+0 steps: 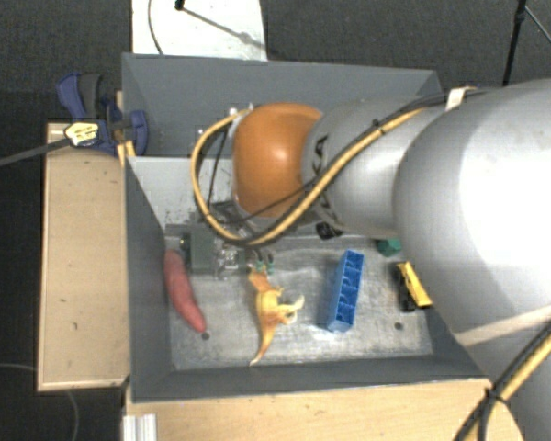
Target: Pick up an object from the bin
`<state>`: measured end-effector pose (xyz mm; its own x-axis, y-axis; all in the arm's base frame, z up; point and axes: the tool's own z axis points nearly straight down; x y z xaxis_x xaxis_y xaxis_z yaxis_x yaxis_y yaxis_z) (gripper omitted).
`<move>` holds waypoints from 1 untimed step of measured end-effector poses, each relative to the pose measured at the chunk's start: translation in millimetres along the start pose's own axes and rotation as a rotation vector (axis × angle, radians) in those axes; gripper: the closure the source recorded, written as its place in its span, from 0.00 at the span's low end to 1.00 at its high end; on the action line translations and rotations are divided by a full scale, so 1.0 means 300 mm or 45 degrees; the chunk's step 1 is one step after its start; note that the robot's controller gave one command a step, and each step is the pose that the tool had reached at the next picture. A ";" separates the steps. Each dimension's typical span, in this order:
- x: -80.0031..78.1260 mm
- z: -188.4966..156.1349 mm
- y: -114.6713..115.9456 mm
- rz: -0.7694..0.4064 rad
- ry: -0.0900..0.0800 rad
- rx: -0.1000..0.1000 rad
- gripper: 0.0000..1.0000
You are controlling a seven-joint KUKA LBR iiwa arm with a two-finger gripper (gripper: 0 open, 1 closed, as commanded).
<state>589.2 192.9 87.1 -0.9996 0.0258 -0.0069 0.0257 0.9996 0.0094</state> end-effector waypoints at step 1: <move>0.000 0.000 0.000 0.001 0.000 0.000 1.00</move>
Offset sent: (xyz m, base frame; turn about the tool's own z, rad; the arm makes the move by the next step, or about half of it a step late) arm -0.0048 0.0081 0.0005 0.0068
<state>589.2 192.9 87.1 -0.9996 0.0266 -0.0069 0.0265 0.9996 0.0094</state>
